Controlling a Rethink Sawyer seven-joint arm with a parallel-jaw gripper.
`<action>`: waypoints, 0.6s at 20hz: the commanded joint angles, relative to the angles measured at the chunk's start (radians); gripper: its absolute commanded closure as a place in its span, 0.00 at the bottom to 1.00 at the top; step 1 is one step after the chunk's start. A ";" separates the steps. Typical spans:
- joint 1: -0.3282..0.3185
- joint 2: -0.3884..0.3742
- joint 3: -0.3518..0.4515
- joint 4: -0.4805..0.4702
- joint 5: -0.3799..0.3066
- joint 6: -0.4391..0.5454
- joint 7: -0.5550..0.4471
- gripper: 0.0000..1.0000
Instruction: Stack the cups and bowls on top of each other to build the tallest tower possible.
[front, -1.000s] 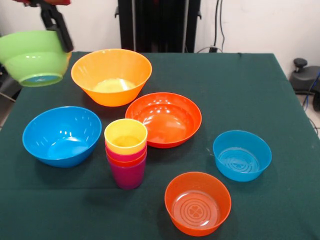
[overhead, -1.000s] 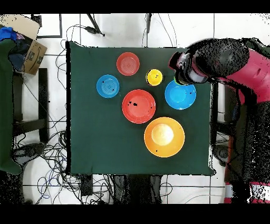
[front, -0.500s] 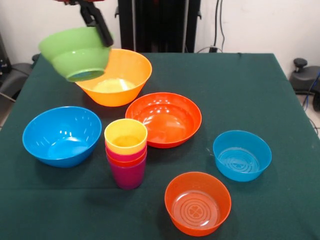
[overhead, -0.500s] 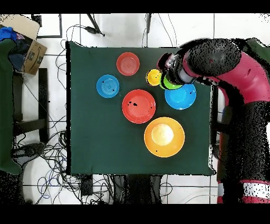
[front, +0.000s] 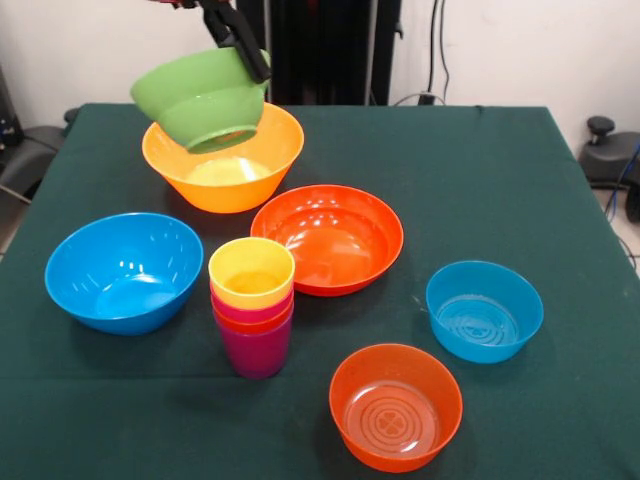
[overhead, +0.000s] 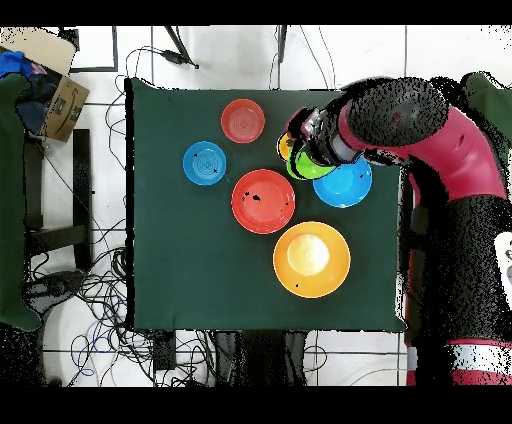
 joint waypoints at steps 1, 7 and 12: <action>0.063 0.070 -0.024 0.105 0.033 0.124 0.217 1.00; 0.091 0.091 -0.050 0.075 0.054 0.115 0.243 1.00; 0.105 0.084 -0.067 0.055 0.067 0.145 0.263 1.00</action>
